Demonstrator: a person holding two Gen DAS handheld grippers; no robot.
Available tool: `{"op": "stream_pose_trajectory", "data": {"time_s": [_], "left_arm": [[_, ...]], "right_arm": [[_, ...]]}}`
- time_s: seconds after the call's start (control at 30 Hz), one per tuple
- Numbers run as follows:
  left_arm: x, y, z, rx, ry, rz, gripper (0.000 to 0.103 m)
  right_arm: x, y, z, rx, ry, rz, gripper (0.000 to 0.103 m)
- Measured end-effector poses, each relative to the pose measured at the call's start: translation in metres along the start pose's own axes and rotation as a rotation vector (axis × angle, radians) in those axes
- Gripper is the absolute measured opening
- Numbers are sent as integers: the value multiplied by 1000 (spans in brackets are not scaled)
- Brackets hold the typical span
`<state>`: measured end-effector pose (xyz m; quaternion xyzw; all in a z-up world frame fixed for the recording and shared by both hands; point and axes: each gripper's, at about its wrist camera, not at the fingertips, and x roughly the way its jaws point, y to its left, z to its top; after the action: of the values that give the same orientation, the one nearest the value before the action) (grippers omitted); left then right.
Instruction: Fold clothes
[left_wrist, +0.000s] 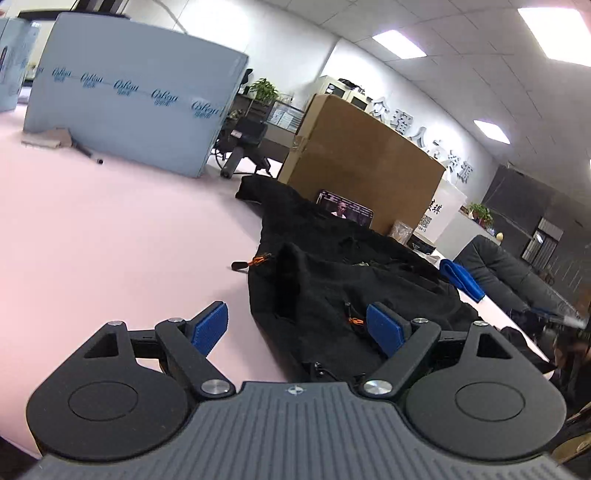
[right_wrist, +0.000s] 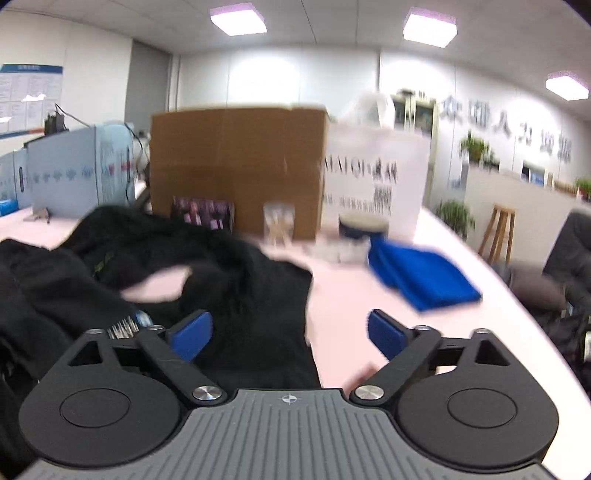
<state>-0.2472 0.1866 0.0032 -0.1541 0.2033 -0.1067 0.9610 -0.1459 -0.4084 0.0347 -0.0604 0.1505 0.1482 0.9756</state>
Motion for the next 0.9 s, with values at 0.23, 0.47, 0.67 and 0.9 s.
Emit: {"op": "stream_pose_trajectory", "data": {"time_s": [0.23,0.47,0.67,0.9], "left_arm": [[23,-33,55,208,-76,-3,81],[94,-46,149,287,-99,1,81],[188,-43,227,147,-74,-24,82],[329,19,210,-149,124,88,82]], "right_arm": [[34,32,46,-25,-153,-24,103],[78,23,93,79,-181,-20,103],[144,-16,131,244,-98,-67,103],[241,-35,89,237,129,-24,103]]}}
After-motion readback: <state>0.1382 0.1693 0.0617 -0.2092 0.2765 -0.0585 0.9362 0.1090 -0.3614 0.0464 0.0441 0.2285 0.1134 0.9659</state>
